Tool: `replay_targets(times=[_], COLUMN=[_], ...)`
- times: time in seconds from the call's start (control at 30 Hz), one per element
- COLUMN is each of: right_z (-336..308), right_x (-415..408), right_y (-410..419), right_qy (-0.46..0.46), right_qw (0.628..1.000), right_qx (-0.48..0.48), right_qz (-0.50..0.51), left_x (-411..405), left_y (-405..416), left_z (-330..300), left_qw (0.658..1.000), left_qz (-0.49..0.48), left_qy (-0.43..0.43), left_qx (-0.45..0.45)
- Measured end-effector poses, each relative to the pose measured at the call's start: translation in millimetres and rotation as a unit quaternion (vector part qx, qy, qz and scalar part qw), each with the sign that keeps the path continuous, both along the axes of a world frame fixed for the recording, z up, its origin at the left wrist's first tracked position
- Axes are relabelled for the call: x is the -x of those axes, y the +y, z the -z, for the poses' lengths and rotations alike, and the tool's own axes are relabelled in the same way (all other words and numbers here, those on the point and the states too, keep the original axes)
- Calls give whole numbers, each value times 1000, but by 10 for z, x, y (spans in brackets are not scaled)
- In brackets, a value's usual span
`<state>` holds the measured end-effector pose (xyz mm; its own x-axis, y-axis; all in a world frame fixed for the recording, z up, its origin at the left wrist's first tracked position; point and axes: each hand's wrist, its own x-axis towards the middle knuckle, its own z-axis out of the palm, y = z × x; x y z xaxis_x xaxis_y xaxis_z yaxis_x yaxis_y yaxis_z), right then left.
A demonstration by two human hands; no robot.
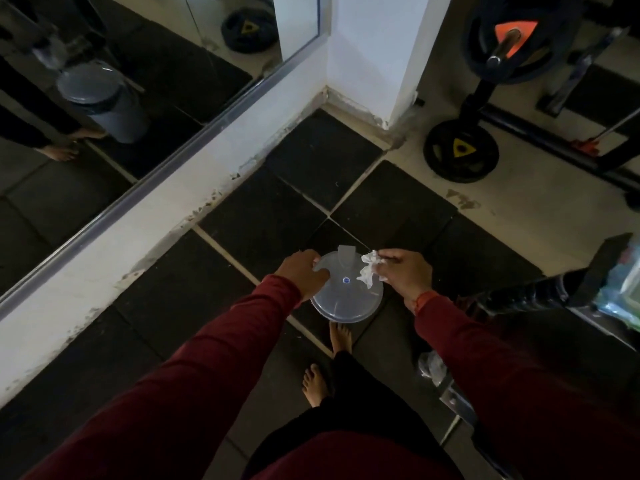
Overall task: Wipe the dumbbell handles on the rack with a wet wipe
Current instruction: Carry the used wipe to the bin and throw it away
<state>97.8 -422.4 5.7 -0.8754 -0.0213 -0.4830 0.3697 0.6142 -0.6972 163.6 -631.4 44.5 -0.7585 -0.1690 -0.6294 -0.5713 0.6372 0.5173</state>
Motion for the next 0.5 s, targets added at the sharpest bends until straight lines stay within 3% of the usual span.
replay_targets(times=[0.33,0.5], right_z=[290,813], right_x=[15,-7], right_y=[83,44], right_qy=[-24,-98], right_qw=[999,995], right_qx=[-31,-27], right_qz=[-17,12], left_x=[47,66], left_y=[106,146], left_z=[417,839], left_qw=[999,998], left_qz=[33,53], left_qy=[-7,-41], left_qx=[25,20])
